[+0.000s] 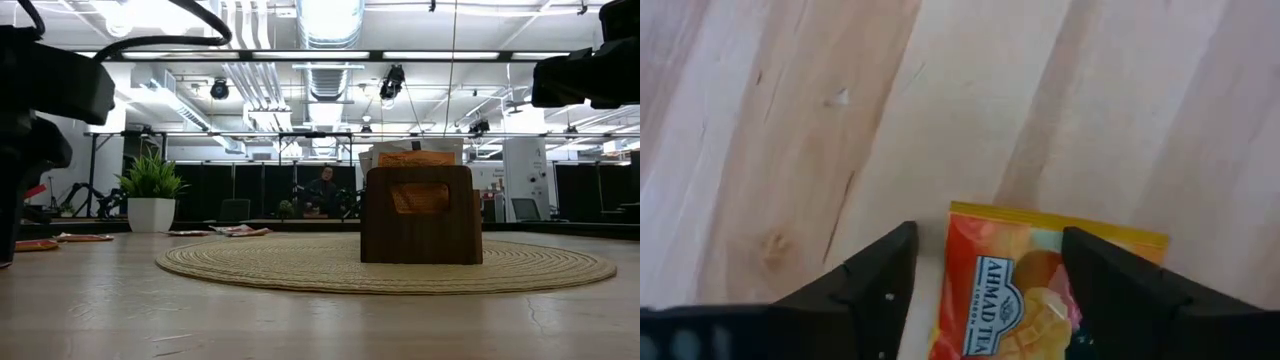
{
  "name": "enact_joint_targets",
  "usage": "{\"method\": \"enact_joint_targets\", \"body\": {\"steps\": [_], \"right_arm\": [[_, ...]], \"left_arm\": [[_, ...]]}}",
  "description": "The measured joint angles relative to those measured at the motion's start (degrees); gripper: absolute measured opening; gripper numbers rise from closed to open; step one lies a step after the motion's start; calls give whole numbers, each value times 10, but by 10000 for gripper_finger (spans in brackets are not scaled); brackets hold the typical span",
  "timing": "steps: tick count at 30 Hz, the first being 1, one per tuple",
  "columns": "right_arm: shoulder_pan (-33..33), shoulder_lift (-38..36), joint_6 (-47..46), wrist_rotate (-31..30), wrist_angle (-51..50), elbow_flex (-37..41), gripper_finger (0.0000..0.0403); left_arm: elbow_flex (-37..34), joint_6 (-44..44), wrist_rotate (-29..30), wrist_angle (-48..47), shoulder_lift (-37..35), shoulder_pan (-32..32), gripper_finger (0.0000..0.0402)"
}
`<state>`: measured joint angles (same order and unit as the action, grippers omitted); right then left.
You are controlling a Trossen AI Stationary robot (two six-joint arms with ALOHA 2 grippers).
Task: Pick & Place Tea
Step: Put the orange tea bag into the middle section of the wooden organizer
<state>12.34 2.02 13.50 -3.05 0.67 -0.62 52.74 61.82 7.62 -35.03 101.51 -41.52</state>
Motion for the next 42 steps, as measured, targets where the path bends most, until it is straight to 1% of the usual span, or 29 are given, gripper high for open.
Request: {"method": "enact_joint_targets", "body": {"steps": [2, 4, 10, 11, 15, 18, 22, 24, 27, 30, 33, 36, 42], "right_arm": [[0, 0, 0, 0, 0, 0, 8], [0, 0, 0, 0, 0, 0, 8], [0, 0, 0, 0, 0, 0, 9], [0, 0, 0, 0, 0, 0, 8], [0, 0, 0, 0, 0, 0, 8], [0, 0, 0, 0, 0, 0, 8], [0, 0, 0, 0, 0, 0, 8], [0, 0, 0, 0, 0, 0, 8], [0, 0, 0, 0, 0, 0, 8], [0, 0, 0, 0, 0, 0, 8], [0, 0, 0, 0, 0, 0, 9], [0, 0, 0, 0, 0, 0, 8], [0, 0, 0, 0, 0, 0, 9]], "left_arm": [[3, 0, 0, -3, 8, 2, 221], [5, 1, -1, -7, 9, 5, 182], [5, 33, 14, -7, -16, 17, 33], [5, 45, 16, -7, -24, 20, 20], [5, 63, 37, -8, -56, 23, 14], [3, 64, 79, 5, -77, 24, 9], [4, 52, 152, 76, -106, 24, 4], [4, 32, 190, 121, -115, 24, 3], [4, -16, 252, 198, -131, 27, 2], [4, -73, 294, 258, -141, 35, 1], [4, -140, 319, 304, -149, 51, 1], [4, -191, 331, 335, -151, 74, 1], [4, -268, 334, 422, -143, 130, 1]]}}
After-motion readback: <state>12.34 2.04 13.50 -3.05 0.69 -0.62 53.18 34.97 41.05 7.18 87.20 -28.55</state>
